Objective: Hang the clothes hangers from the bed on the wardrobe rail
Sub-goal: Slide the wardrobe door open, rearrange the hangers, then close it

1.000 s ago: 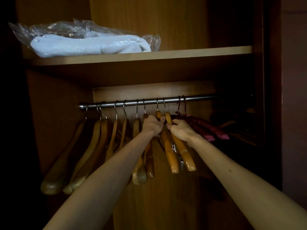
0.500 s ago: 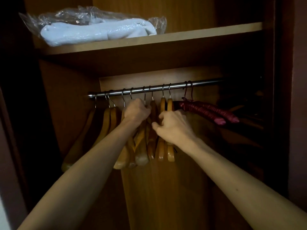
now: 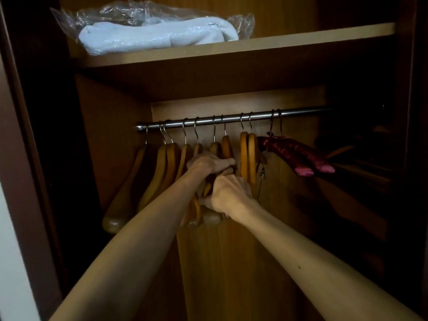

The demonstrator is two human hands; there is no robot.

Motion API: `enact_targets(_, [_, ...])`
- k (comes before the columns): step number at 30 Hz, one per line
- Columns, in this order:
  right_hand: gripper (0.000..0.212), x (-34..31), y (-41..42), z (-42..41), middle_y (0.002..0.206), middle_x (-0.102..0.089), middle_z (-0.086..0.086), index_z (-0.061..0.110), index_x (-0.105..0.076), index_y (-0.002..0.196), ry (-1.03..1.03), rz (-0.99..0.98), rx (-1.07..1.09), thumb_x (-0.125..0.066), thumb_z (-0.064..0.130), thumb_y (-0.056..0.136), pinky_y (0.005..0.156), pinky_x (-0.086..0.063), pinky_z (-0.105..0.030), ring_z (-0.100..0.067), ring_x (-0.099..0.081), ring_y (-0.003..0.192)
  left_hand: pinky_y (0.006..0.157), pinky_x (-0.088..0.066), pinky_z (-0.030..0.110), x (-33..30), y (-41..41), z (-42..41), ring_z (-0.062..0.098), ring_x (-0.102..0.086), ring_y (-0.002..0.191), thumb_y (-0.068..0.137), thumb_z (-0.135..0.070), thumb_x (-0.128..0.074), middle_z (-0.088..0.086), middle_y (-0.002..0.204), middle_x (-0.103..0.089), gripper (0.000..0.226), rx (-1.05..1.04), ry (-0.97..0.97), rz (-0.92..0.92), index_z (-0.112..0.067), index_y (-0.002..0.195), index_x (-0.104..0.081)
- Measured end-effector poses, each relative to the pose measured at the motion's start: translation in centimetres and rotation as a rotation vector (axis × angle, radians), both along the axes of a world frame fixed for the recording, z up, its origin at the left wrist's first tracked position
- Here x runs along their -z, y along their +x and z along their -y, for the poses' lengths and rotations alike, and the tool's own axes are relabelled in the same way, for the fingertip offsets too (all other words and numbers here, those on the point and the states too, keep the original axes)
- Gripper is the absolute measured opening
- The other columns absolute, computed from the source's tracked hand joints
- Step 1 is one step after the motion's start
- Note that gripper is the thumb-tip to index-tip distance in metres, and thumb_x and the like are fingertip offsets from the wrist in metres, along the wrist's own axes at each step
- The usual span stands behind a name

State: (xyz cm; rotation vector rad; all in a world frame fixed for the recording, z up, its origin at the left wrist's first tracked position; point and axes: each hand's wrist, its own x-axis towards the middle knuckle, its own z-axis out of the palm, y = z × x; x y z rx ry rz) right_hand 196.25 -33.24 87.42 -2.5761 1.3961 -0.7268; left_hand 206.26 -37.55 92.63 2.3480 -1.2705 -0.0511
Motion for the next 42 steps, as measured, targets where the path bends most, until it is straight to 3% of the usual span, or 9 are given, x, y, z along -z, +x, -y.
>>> enact_targets(4, [0.131,0.7,0.1,-0.3,0.159,-0.026,-0.024,0.001,0.011,0.157,0.113,-0.055,-0.001,-0.078,0.055,0.077,0.108,-0.042,-0.043,-0.037,-0.041,0.139,0.103,-0.048,0.049,0.8,-0.1,0.6,0.035,-0.054,0.125,0.073,-0.085,-0.048,0.013,0.143,-0.054,0.098,0.022,-0.013,-0.059,-0.015,0.141,-0.051])
enact_targets(10, [0.12,0.7,-0.9,-0.3,0.157,-0.027,-0.021,0.007,0.005,0.159,0.033,0.12,-0.038,-0.072,0.056,0.081,0.106,-0.041,-0.041,-0.037,-0.044,0.134,0.086,-0.049,0.036,0.0,0.3,1.9,0.027,-0.058,0.1,0.089,-0.072,-0.045,0.013,0.129,-0.062,0.062,0.104,-0.091,-0.113,-0.016,0.111,-0.063])
enact_targets(14, [0.113,-1.7,-0.6,0.8,0.147,-0.041,-0.018,0.006,-0.008,0.159,0.033,0.159,-0.008,-0.072,0.055,0.079,0.103,-0.044,-0.04,-0.035,-0.048,0.13,0.099,-0.046,0.042,-2.0,0.2,2.4,0.034,-0.055,0.118,0.091,-0.065,-0.043,0.014,0.127,-0.058,0.065,0.143,-0.027,-0.169,-0.015,0.128,-0.061])
enact_targets(19, [0.051,-2.8,-0.4,2.2,0.106,-0.072,-0.007,0.008,-0.069,0.111,0.081,0.12,-0.021,-0.066,0.051,0.084,0.083,-0.051,-0.034,-0.024,-0.066,0.104,0.085,-0.036,0.037,-0.9,1.0,4.4,0.023,-0.047,0.085,0.098,-0.027,-0.044,0.006,0.085,-0.049,0.021,0.231,0.105,-0.289,-0.021,0.079,-0.048])
enact_targets(23, [0.047,-0.2,-1.6,1.8,0.089,-0.071,0.0,0.012,-0.073,0.102,0.14,0.084,-0.01,-0.065,0.054,0.083,0.079,-0.054,-0.033,-0.019,-0.067,0.091,0.117,-0.029,0.044,2.5,-0.5,4.1,0.032,-0.041,0.135,0.105,-0.039,-0.034,0.013,0.143,-0.049,0.039,0.252,0.157,-0.499,-0.014,0.126,-0.056])
enact_targets(26, [0.051,2.8,-3.5,0.7,0.071,-0.064,0.002,0.007,-0.065,0.11,0.153,0.077,-0.008,-0.069,0.05,0.082,0.078,-0.054,-0.032,-0.016,-0.064,0.077,0.108,-0.036,0.038,5.0,-2.9,1.7,0.03,-0.044,0.134,0.106,-0.027,-0.035,0.005,0.135,-0.051,0.046,0.232,0.15,-0.427,0.002,0.139,-0.048])
enact_targets(33, [0.112,13.6,-6.4,-3.2,0.146,-0.046,-0.012,0.015,-0.004,0.16,0.254,0.073,-0.092,-0.071,0.058,0.081,0.106,-0.043,-0.044,-0.033,-0.05,0.13,0.09,-0.038,0.031,15.3,-5.3,-2.3,0.031,-0.055,0.125,0.096,-0.062,-0.046,0.011,0.136,-0.058,0.064,0.041,-0.012,-0.46,-0.011,0.13,-0.062])
enact_targets(36, [0.116,18.2,-7.2,-5.6,0.157,-0.031,-0.011,0.019,0.008,0.159,0.307,0.045,-0.102,-0.069,0.058,0.082,0.109,-0.041,-0.045,-0.034,-0.045,0.135,0.082,-0.045,0.028,20.6,-5.6,-4.6,0.023,-0.06,0.102,0.082,-0.067,-0.063,0.005,0.112,-0.063,0.054,-0.048,-0.133,-0.566,-0.016,0.099,-0.067])
enact_targets(42, [0.119,25.6,-9.3,-8.6,0.163,-0.008,-0.001,0.033,0.021,0.155,0.404,-0.001,-0.232,-0.062,0.069,0.078,0.109,-0.039,-0.036,-0.024,-0.041,0.138,0.093,-0.053,0.035,28.2,-5.5,-8.4,0.017,-0.063,0.098,0.076,-0.044,-0.083,-0.004,0.104,-0.065,0.041,-0.011,-0.258,-0.866,-0.024,0.102,-0.058])
